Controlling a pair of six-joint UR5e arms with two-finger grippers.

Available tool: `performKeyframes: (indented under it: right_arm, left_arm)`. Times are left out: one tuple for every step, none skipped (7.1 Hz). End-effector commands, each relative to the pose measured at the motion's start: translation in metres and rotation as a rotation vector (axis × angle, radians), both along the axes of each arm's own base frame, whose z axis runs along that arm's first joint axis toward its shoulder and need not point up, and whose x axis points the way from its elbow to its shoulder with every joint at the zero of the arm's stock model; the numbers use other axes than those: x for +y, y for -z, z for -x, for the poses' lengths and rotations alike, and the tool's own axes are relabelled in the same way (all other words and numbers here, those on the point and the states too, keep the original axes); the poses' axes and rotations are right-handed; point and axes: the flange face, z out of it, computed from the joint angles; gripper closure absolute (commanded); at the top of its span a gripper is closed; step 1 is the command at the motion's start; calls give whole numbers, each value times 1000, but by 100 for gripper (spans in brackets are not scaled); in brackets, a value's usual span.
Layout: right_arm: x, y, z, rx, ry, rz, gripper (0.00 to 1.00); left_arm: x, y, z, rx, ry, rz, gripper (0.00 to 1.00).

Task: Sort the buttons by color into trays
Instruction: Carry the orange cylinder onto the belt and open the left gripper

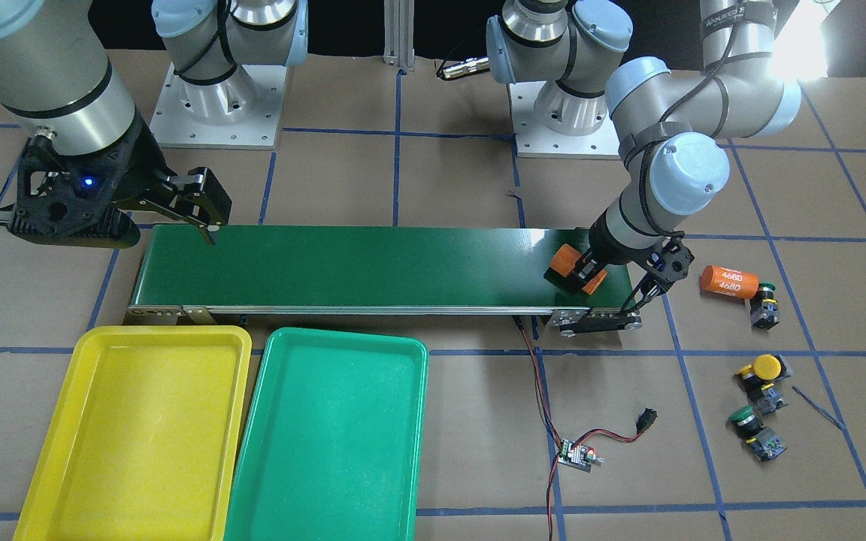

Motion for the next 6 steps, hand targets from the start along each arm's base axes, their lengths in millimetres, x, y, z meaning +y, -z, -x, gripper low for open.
performKeyframes:
  right_arm:
    - [0, 0, 1, -1, 3, 0, 0]
    - [0, 0, 1, -1, 1, -2, 0]
    - [0, 0, 0, -1, 0, -2, 0]
    - [0, 0, 1, 1, 1, -2, 0]
    - [0, 0, 1, -1, 3, 0, 0]
    - [0, 0, 1, 1, 3, 0, 0]
  left_arm:
    - [1, -22, 6, -6, 21, 22, 0]
    - [-3, -31, -7, -5, 74, 38, 0]
    - [-6, -34, -30, -23, 200, 41, 0]
    - [-17, -41, -78, -39, 229, 58, 0]
    - [-41, -56, -138, -23, 318, 92, 0]
    - [-76, -60, -157, -22, 415, 118, 0]
